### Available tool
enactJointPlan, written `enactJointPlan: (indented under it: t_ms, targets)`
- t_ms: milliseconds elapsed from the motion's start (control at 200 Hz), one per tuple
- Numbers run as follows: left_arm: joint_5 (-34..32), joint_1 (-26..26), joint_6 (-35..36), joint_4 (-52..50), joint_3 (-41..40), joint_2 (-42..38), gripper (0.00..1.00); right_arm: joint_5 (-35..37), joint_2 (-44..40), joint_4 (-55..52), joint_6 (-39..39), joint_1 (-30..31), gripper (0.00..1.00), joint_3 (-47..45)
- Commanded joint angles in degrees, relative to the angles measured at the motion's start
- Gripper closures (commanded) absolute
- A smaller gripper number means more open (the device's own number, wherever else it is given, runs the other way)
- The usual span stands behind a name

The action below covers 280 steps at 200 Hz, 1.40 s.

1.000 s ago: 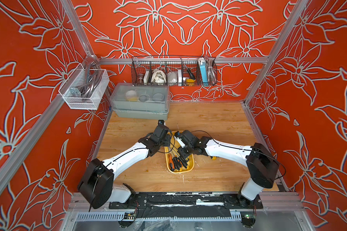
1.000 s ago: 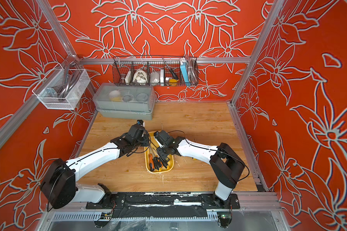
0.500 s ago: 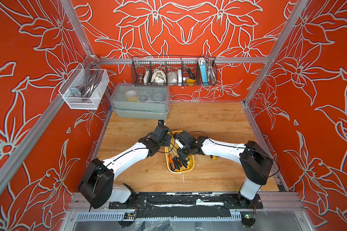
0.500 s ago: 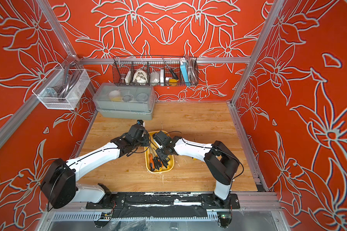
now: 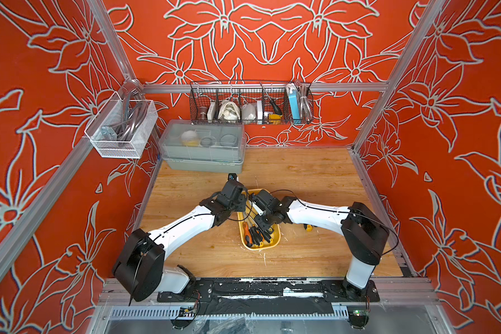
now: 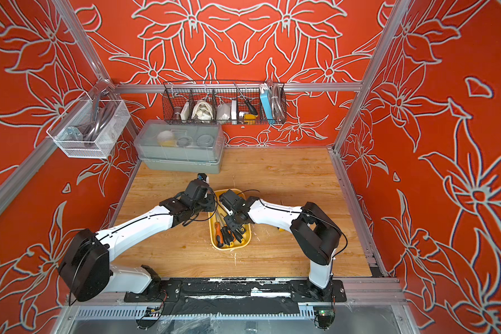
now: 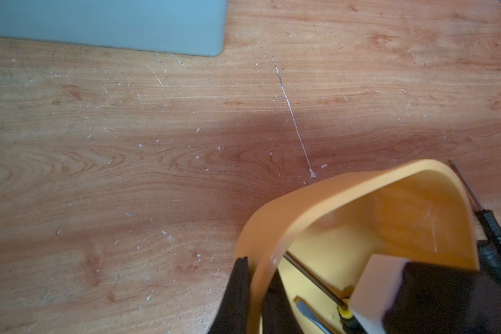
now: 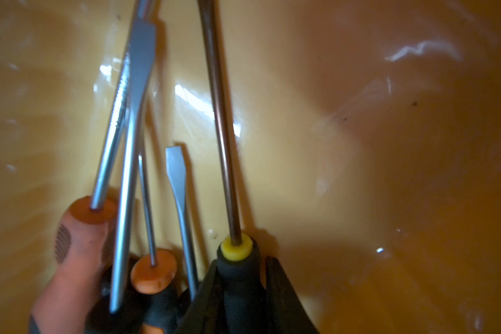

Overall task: Take out the screwdriver from the storage box
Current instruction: Pick up the screwdriver from the storage box.

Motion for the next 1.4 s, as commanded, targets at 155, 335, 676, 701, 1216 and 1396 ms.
enactJointPlan:
  t_ms: [155, 335, 676, 701, 1216, 1396]
  targets:
    - [1.14, 0.26, -0.86, 3.00, 1.97, -0.82, 1.00, 4.34, 3.32, -4.77, 4.02, 0.14, 0.87, 1.34]
    - [1.23, 0.26, -0.89, 3.08, 1.89, -0.67, 1.00, 3.75, 2.97, -2.74, 5.33, 0.21, 0.94, 0.43]
    - [1.36, 0.35, -0.94, 2.80, 2.14, -0.05, 1.00, 2.03, -6.30, 9.01, 4.43, 0.19, 1.00, -7.85]
    - [1.40, 0.31, -0.89, 2.82, 2.13, 0.04, 1.00, 1.67, -6.85, 9.61, 4.36, 0.19, 1.00, -8.26]
    - [1.49, 0.35, -0.89, 2.38, 2.49, 0.50, 1.00, 0.12, -11.17, 12.38, 6.43, -0.46, 1.00, -9.99]
    - [1.75, 0.34, -0.97, 2.48, 2.59, 0.79, 1.00, 1.98, -13.84, 8.52, 8.46, -2.14, 1.00, -10.18]
